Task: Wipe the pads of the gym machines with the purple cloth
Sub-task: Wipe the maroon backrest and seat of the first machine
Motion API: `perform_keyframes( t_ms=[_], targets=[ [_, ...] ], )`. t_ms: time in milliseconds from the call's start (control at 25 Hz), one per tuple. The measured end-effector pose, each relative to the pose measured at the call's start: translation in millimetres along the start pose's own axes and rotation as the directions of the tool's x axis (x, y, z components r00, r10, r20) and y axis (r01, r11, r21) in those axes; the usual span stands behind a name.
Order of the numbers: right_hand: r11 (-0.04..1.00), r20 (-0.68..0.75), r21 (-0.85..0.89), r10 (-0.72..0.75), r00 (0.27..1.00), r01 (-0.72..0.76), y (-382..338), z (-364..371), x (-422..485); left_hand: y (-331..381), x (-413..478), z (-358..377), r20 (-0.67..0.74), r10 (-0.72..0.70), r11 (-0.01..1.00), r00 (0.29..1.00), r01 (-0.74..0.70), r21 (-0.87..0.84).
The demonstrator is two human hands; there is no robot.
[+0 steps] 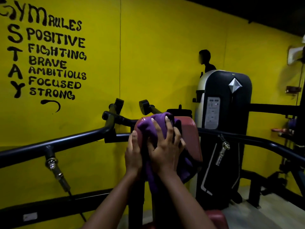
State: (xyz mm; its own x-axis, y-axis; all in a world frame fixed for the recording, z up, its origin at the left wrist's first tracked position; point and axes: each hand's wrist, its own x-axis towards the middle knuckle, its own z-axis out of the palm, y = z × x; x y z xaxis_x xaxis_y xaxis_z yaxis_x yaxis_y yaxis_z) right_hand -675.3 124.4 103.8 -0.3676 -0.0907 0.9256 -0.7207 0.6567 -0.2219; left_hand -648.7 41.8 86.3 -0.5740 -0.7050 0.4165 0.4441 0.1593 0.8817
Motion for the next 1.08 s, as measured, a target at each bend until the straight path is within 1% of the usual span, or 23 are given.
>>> perform_keyframes(
  t_ms=[40,120,160,200,280,320,360,400,440,480,520,560,640,680,720,840,920,960,1000,1040,1080],
  targets=[
    [1.0,0.007,-0.011,0.008,1.0,-0.008,11,-3,13,0,-1,-1,0.005,-0.002,1.0,1.0,0.002,-0.013],
    [0.988,0.005,0.034,0.15,0.989,-0.15,21,-10,36,-1,1,-2,0.002,-0.003,0.999,1.0,0.003,-0.034],
    [0.977,0.003,0.053,0.204,0.979,-0.204,18,-9,40,0,0,-1,-0.008,0.005,1.0,1.0,-0.006,-0.018],
    [0.982,-0.001,0.038,0.185,0.983,-0.185,11,-7,38,-1,0,-1,-0.018,0.015,1.0,1.0,-0.015,-0.002],
    [0.999,-0.014,-0.034,-0.01,1.0,0.01,-4,-1,32,-1,-2,0,-0.009,0.044,0.999,0.999,-0.044,0.016],
    [0.996,0.008,-0.037,-0.079,0.997,0.079,-7,0,35,-1,-2,0,-0.009,0.05,0.999,0.999,-0.05,0.015],
    [0.996,0.066,-0.027,-0.085,0.994,0.087,-8,-1,42,-2,-3,0,-0.013,0.055,0.998,0.998,-0.055,0.006],
    [0.999,0.104,-0.022,-0.034,0.994,0.036,-7,-4,51,-2,-3,0,-0.02,0.06,0.998,0.998,-0.06,0.006],
    [0.999,0.122,-0.02,0.035,0.992,-0.033,-8,-6,59,-1,-2,0,-0.031,0.058,0.998,0.998,-0.058,0.02],
    [0.998,0.102,-0.022,0.067,0.993,-0.065,-10,-7,64,-1,-1,0,-0.041,0.064,0.997,0.997,-0.062,0.045],
    [0.999,0.082,-0.03,0.042,0.996,-0.04,-14,-7,64,0,-2,1,-0.044,0.072,0.995,0.996,-0.069,0.067],
    [0.999,0.085,-0.029,-0.025,0.996,0.027,-16,-7,63,1,-3,1,-0.037,0.081,0.994,0.996,-0.078,0.072],
    [0.986,0.177,-0.031,-0.157,0.972,0.165,-11,-8,65,3,-5,1,-0.024,0.09,0.996,0.996,-0.089,0.03],
    [0.983,0.234,-0.04,-0.165,0.958,0.179,-3,-11,72,3,-4,1,-0.015,0.084,0.996,0.996,-0.083,0.018],
    [0.986,0.262,-0.053,-0.14,0.955,0.16,9,-13,81,3,-3,1,-0.006,0.092,0.996,0.996,-0.092,0.012],
    [0.994,0.269,-0.094,-0.031,0.963,0.058,38,-15,98,6,-4,1,0.016,0.145,0.989,0.989,-0.146,0.027],
    [0.994,0.265,-0.106,-0.006,0.964,0.035,55,-17,98,8,-4,1,0.038,0.175,0.984,0.984,-0.176,0.027],
    [0.996,0.262,-0.089,0.02,0.965,0.003,64,-19,98,9,-5,1,0.043,0.186,0.982,0.982,-0.187,0.024],
    [0.997,0.264,-0.048,0.069,0.962,-0.058,74,-19,99,9,-5,1,0.044,0.188,0.982,0.981,-0.189,0.027],
    [0.987,0.28,0.028,0.142,0.949,-0.156,85,-19,100,10,-5,2,0.042,0.185,0.982,0.982,-0.187,0.036],
    [0.955,0.31,0.132,0.214,0.926,-0.265,93,-19,101,11,-6,3,0.036,0.184,0.982,0.982,-0.185,0.046]
  ],
)
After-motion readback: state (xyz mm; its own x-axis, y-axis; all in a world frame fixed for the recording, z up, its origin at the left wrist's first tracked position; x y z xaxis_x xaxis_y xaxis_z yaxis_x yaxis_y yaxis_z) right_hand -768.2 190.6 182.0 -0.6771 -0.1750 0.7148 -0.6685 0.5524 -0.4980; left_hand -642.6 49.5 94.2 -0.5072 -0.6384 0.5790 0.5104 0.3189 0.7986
